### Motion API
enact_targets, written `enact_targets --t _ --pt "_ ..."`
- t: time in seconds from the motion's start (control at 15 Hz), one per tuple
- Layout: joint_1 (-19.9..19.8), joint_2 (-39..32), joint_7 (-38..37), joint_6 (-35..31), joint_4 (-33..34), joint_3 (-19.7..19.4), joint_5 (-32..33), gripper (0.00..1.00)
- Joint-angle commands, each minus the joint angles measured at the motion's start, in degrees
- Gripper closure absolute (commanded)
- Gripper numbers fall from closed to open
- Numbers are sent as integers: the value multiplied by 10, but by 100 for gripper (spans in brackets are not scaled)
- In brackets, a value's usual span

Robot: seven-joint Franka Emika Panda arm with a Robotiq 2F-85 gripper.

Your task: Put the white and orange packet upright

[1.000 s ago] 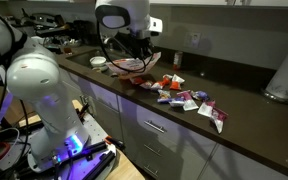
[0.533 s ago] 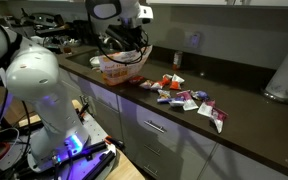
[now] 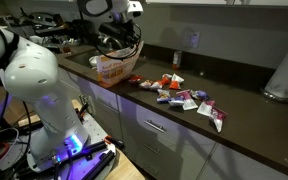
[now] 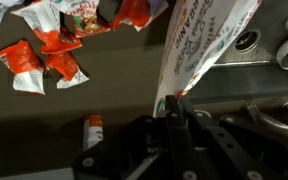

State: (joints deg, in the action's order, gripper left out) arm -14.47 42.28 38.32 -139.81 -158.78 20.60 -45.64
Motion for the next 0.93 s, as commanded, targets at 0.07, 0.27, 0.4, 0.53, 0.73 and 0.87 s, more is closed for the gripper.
enact_targets --t 0.07,0.27,0.4,0.53,0.73,0.87 --pt "-23 50 3 6 -4 63 -21 94" --pt "-31 65 4 0 -3 99 -41 94" --pt "-37 73 8 -4 -4 119 -59 94" --pt "-43 77 12 -13 -4 141 -85 94" --pt "-55 82 18 -25 -4 170 -118 94" --pt "-64 79 21 -37 -4 187 -135 94"
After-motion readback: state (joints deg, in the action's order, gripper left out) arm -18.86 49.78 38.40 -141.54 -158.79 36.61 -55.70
